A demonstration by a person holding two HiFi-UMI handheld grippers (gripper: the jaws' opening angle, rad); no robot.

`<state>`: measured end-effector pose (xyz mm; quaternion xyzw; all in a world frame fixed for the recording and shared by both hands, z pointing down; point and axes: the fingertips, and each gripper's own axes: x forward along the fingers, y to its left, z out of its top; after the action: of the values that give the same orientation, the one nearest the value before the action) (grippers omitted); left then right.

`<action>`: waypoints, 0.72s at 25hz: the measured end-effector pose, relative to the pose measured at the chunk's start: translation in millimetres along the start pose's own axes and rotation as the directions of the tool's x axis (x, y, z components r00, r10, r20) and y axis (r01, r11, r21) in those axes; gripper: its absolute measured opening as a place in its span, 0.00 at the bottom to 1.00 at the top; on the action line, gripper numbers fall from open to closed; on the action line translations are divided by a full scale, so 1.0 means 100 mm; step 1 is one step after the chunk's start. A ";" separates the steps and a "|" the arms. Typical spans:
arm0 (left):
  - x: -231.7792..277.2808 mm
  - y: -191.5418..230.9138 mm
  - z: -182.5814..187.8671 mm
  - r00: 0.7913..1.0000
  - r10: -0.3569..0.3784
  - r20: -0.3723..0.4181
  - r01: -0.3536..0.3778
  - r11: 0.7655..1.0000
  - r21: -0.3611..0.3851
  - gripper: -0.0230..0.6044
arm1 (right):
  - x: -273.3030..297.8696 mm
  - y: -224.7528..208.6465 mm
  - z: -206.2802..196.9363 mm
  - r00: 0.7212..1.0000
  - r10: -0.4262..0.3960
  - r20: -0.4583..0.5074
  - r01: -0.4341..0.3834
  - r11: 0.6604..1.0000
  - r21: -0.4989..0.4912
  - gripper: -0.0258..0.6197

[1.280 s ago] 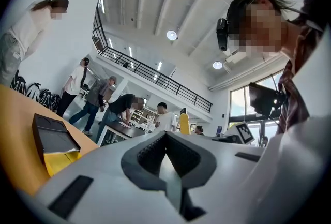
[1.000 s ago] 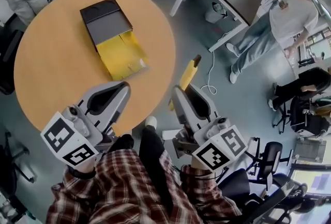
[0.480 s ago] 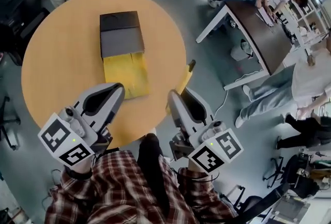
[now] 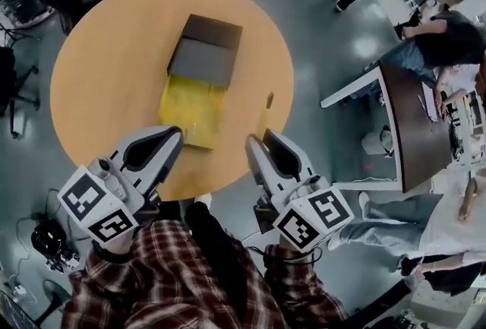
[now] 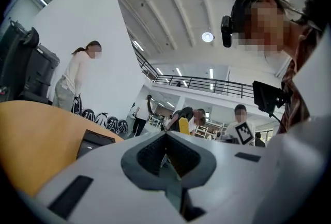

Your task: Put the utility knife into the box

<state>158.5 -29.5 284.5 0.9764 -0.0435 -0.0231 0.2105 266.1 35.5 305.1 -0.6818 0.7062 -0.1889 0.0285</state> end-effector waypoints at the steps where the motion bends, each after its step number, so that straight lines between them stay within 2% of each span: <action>1: -0.02 0.01 -0.02 1.000 0.020 0.004 -0.020 1.000 -0.003 0.05 | 0.06 -0.02 -0.02 1.000 0.014 -0.020 -0.015 1.000 -0.012 0.22; 5: -0.08 0.07 -0.02 0.996 0.081 0.029 -0.081 0.997 -0.010 0.05 | 0.36 -0.07 -0.10 0.994 0.068 -0.091 -0.073 0.996 -0.051 0.22; 12: -0.26 0.30 0.12 0.985 0.142 0.094 -0.140 0.990 -0.024 0.05 | 0.92 0.00 -0.09 0.971 0.116 -0.209 -0.148 0.978 -0.146 0.22; 18: -0.43 0.57 0.18 0.970 0.193 0.149 -0.189 0.981 -0.042 0.05 | 1.40 -0.04 -0.27 0.934 0.104 -0.341 -0.202 0.942 -0.266 0.22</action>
<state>109.9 -84.2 293.0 0.9600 -0.1527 -0.0777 0.2212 252.7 -94.6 361.5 -0.5804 0.7732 -0.1864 -0.1750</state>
